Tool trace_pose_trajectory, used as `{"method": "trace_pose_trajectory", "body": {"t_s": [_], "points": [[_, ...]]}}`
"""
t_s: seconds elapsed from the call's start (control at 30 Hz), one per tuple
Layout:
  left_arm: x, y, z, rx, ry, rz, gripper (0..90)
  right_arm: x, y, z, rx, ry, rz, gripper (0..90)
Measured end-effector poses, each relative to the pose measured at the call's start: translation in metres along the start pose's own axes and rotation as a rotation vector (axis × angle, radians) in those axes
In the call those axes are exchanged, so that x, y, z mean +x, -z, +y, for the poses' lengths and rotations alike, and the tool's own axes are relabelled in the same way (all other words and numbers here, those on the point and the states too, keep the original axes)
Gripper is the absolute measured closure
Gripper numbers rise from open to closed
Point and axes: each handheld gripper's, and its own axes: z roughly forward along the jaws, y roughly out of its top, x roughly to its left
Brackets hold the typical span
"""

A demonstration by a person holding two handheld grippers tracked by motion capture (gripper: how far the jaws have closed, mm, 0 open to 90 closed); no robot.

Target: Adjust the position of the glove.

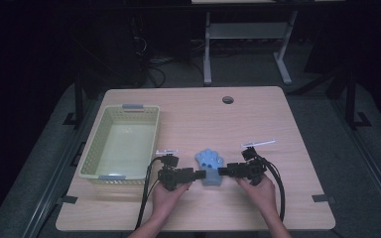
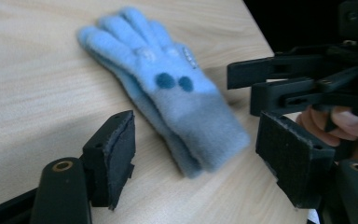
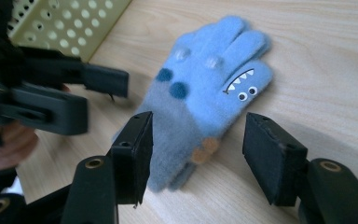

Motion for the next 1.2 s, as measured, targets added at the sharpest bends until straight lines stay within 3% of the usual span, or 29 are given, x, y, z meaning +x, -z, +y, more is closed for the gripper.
{"method": "trace_pose_trajectory", "body": {"t_s": [0.13, 0.3, 0.4, 0.6, 1.2], "points": [[0.003, -0.007, 0.000, 0.040, 0.024, 0.018, 32.7, -0.003, -0.004, -0.004, -0.009, -0.040, 0.023, 42.0], [0.009, -0.011, 0.000, 0.058, 0.079, -0.020, 38.9, -0.006, -0.009, -0.007, -0.003, -0.083, 0.030, 42.6], [0.012, -0.013, 0.001, 0.056, 0.106, -0.034, 41.2, -0.006, -0.013, -0.009, -0.004, -0.083, 0.027, 44.0], [0.012, -0.016, 0.000, 0.055, 0.112, -0.045, 46.4, -0.005, -0.016, -0.011, 0.008, -0.100, 0.030, 48.6], [0.013, -0.026, -0.004, 0.049, 0.137, -0.087, 59.2, -0.001, -0.024, -0.019, -0.027, -0.124, 0.051, 61.3]]}}
